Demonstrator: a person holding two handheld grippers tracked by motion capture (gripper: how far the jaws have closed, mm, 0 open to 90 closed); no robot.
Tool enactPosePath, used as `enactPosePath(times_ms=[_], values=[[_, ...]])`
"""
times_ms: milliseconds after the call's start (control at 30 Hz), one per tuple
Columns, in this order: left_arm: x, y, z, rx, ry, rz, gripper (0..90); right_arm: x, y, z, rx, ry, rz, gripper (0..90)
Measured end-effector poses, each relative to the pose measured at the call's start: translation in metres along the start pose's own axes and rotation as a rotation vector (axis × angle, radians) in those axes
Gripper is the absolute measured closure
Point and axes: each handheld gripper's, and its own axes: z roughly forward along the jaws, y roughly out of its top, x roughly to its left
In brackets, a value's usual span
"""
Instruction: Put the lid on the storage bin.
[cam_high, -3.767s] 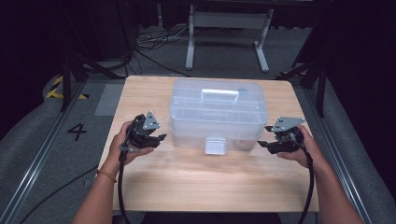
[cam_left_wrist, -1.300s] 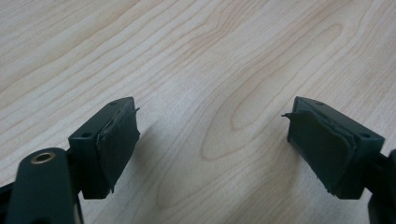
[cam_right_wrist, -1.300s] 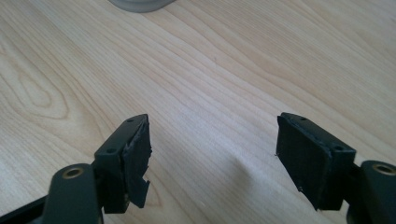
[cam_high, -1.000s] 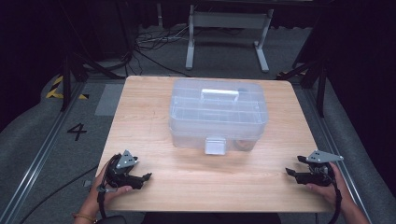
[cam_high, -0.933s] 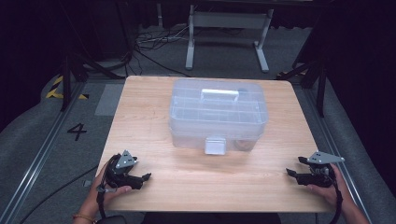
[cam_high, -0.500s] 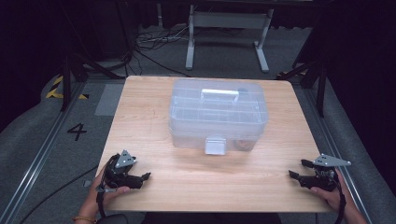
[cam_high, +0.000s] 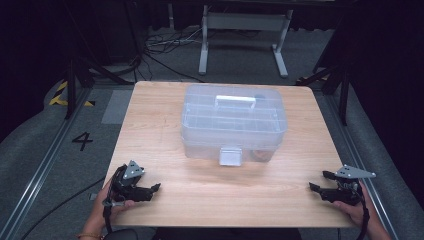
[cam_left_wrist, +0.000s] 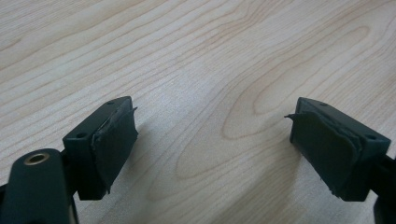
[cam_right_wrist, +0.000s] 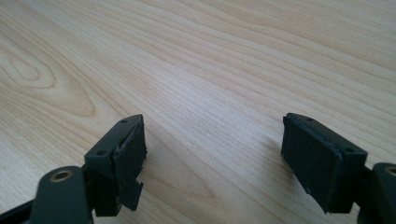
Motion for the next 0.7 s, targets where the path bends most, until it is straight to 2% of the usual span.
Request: enactPosePath(times_ms=[700], values=[[-0.0005, 0.0021, 0.0022, 0.003, 0.016, -0.016, 12.4, 0.0001, 0.0001, 0.0000, 0.001, -0.001, 0.003, 22.1]])
